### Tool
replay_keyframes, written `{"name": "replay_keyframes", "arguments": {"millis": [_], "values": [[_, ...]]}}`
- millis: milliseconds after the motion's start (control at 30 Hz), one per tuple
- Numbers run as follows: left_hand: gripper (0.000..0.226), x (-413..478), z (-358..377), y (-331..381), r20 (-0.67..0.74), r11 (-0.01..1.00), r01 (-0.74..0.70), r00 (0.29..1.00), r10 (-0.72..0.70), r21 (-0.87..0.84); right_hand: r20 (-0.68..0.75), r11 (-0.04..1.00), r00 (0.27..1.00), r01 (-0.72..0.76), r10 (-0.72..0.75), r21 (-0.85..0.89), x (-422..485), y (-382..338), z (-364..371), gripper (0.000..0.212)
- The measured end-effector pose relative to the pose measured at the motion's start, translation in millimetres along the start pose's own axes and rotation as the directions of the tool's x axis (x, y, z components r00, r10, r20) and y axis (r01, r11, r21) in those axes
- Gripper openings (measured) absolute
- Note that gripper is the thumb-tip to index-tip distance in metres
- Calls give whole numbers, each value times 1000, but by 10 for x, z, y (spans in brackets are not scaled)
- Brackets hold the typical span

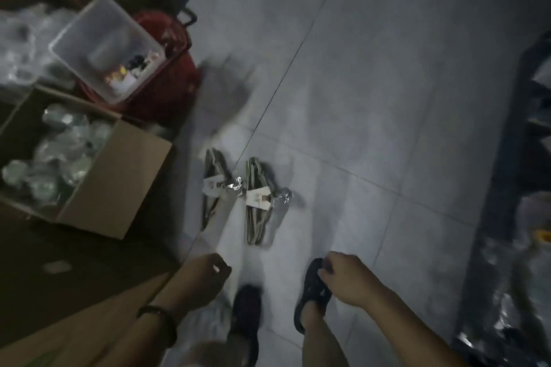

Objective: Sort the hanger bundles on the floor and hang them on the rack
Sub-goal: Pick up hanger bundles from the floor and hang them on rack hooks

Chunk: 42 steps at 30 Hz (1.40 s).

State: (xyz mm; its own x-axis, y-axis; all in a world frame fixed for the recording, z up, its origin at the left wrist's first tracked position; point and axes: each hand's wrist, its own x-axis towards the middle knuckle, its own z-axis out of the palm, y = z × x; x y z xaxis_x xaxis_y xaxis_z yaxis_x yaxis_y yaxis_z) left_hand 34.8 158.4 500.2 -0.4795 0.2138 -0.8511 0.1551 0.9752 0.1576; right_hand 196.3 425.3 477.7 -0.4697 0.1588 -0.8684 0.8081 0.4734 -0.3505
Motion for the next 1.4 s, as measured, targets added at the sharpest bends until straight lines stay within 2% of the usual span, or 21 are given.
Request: {"name": "replay_keyframes", "arguments": {"millis": [67,200,300,367,433,533,633,700,767,867,933,1000,1133,1200,1300,1400], "values": [[22,560,363,-132,22,995,54,998,-52,-88,73,998,997,9,-5,-55,711,58,74,24],[21,1755,1234,-461,131,949,184,979,-154,-257,130,992,992,7,10,-128,2187,206,371,26],[28,2630,1712,-700,193,930,262,957,-216,-259,116,972,993,-3,31,-233,3219,301,696,30],[31,3210,1834,-747,140,924,249,966,-216,-290,98,971,994,-20,44,-236,3803,298,930,31],[45,3777,1953,-785,28,884,231,970,-241,-406,118,991,992,-31,47,-129,4322,260,1216,34],[67,4423,2107,-724,-123,813,210,938,-325,-543,153,966,981,-147,116,214,4918,126,1605,37],[55,4784,2271,-580,-140,763,193,927,-348,-617,56,884,986,-163,154,438,5315,33,1949,49],[38,4837,2342,-492,-124,734,180,932,-340,-655,-49,866,980,-148,195,478,5455,-21,2125,54],[27,4821,2356,-437,-138,702,173,921,-363,-690,-128,851,955,-170,266,498,5527,-89,2247,50],[21,4757,2339,-365,-144,659,162,912,-385,-734,-202,803,906,-205,372,559,5515,-215,2329,40],[18,4720,2275,-308,-125,630,158,916,-381,-760,-252,800,885,-193,392,568,5480,-242,2301,35],[21,4680,2186,-257,-126,612,130,925,-358,-780,-264,788,880,-177,396,589,5443,-230,2216,26],[28,4457,1998,-103,-110,564,104,937,-333,-819,-202,681,880,-170,431,712,5228,-236,1954,18],[39,4244,1909,9,-98,485,85,935,-341,-870,-189,651,881,-162,434,742,5013,-268,1810,19],[67,3804,1711,213,-34,371,75,960,-278,-926,-217,652,896,-99,386,751,4473,-302,1500,20],[69,3364,1312,392,-10,247,30,987,-160,-968,-182,605,928,-56,325,794,3766,-288,1132,19]]}}
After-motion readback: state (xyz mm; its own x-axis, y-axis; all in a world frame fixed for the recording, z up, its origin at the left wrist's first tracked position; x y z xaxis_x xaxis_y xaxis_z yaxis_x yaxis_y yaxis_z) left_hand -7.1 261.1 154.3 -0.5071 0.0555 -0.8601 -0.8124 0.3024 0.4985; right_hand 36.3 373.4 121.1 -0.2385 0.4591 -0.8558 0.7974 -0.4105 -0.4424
